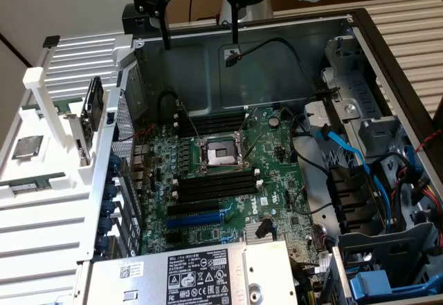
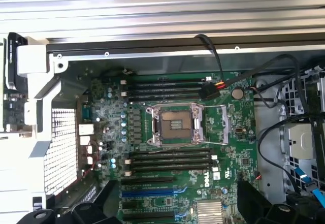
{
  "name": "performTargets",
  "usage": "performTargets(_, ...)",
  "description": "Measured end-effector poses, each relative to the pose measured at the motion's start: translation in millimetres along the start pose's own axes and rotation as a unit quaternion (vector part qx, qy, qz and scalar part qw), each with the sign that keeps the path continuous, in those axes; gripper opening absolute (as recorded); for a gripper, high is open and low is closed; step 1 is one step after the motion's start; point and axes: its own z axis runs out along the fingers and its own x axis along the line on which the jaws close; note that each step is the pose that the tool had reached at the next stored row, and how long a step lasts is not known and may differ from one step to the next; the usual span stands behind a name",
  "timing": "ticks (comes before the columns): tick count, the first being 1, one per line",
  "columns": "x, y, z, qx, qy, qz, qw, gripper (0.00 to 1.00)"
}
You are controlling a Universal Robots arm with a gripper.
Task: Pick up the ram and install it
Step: 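Reach for the ram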
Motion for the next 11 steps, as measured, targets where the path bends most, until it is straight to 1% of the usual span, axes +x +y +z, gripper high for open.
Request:
performTargets(3,10.3,0.0,-0.2,0.0001,-0.0027,0.000,1.0000,0.99)
performTargets(8,27.9,-0.1,-0.6,0.0003,-0.0059,0.000,1.0000,0.99)
performTargets(11,40.5,-0.5,-0.9,0.0002,-0.0075,0.000,1.0000,0.99)
